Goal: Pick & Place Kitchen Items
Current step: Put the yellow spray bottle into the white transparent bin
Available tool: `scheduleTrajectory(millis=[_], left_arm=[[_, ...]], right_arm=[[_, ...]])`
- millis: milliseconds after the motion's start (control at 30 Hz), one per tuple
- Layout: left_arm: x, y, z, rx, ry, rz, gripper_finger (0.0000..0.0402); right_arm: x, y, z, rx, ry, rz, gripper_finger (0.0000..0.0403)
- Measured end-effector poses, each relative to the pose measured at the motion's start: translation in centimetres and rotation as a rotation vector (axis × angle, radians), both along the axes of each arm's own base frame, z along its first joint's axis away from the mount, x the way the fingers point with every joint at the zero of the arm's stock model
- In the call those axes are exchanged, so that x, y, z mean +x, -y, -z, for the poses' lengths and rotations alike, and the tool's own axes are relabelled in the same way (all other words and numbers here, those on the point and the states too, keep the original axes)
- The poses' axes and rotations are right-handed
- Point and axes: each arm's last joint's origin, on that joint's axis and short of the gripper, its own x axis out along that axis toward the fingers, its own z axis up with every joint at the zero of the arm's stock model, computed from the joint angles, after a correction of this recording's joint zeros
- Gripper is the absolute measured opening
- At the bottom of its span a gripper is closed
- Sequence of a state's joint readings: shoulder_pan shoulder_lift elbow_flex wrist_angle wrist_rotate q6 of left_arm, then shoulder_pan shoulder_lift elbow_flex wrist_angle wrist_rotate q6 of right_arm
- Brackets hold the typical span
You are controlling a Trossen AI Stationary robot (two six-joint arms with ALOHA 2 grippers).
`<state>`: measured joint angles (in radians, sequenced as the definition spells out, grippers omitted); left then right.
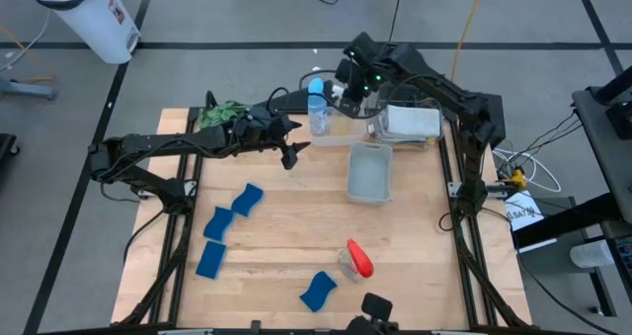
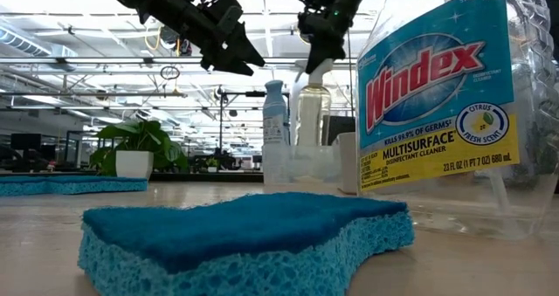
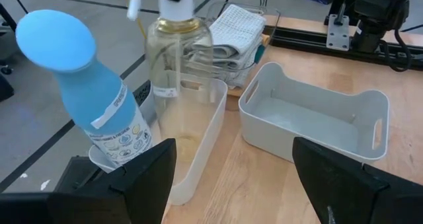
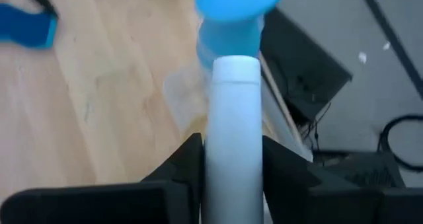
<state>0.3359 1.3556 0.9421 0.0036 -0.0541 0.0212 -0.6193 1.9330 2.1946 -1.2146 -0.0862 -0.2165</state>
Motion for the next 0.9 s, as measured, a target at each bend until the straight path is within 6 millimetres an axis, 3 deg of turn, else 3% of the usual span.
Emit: scheduleTrajectory(millis=[700,900], left_arm=[[0.0,0.0,0.1,-0.003,-0.008,0.001,0.0308],[-0.1,0.0,0.2,-0.006,-0.017,0.001,0.0308]], right_arm=[[3.1,-1.3,-1.1,-0.163,0.163,-0.113,0.0179],[2.9,-1.6,-1.8,-0.180,0.192,-0.117,0.0209]])
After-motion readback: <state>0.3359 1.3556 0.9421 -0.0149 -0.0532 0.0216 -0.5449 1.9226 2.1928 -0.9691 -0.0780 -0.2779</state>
